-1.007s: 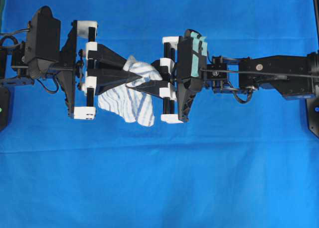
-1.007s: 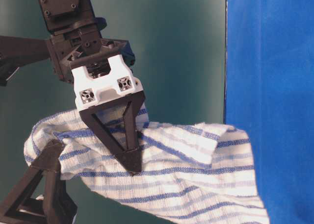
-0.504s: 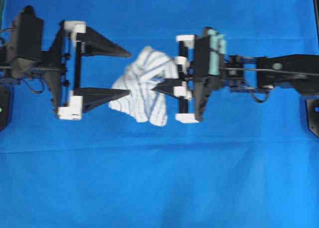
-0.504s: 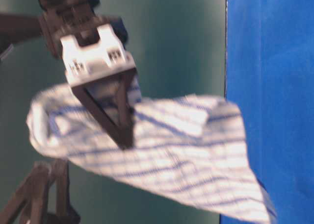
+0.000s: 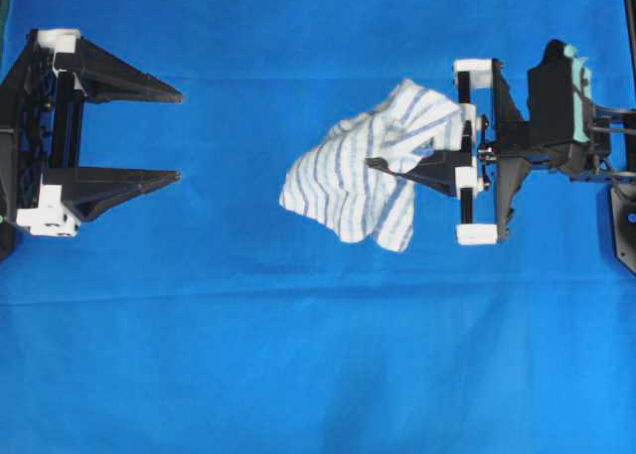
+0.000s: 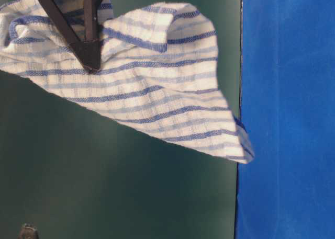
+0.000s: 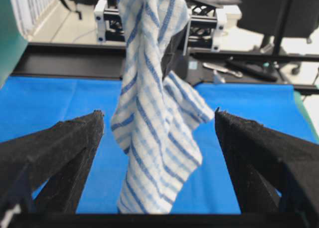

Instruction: Hand over the towel.

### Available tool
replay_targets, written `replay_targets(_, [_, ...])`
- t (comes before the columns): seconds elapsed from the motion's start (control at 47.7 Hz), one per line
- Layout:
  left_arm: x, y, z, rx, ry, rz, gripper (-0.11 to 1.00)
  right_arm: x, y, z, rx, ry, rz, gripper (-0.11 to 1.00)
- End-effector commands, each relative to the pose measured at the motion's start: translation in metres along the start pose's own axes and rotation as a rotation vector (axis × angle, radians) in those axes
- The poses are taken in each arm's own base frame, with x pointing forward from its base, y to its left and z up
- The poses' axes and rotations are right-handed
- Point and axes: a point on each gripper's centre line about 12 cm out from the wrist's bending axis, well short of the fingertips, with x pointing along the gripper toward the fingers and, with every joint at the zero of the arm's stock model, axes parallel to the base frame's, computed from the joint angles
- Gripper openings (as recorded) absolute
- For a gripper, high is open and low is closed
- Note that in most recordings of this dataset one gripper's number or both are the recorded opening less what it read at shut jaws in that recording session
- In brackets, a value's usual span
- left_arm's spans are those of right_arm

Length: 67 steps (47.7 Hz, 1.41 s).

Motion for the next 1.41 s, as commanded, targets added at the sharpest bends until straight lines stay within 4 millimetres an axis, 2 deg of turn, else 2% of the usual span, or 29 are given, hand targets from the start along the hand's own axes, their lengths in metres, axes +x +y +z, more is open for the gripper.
replay_targets(0.0, [0.001,-0.001,0.005,0.000,-0.017,-0.003,0.94,0.004,-0.002,0.005,0.013,0.012,-0.007,0.08])
replay_targets(0.231, [0.002,-0.001,0.004,0.000,-0.012,-0.003,0.94,0.045,-0.023,-0.024,0.053,0.361,-0.067,0.08])
replay_targets(0.441, [0.002,-0.001,0.002,0.000,-0.005,-0.003,0.94,0.092,-0.028,-0.064,0.023,0.682,-0.066,0.08])
replay_targets(0.629, [0.003,-0.001,-0.001,0.000,0.011,-0.002,0.94,0.122,-0.030,-0.111,0.014,0.821,-0.065,0.08])
replay_targets(0.776, [0.003,-0.001,-0.002,0.000,0.015,-0.002,0.94,0.129,-0.030,-0.137,0.020,0.876,-0.064,0.08])
replay_targets(1.133, [0.002,-0.001,-0.005,-0.005,0.023,-0.002,0.94,0.130,-0.029,-0.139,0.032,0.860,-0.066,0.08])
replay_targets(1.385, [0.002,-0.001,-0.006,-0.005,0.026,-0.002,0.94,0.127,-0.029,-0.126,0.043,0.828,-0.071,0.09])
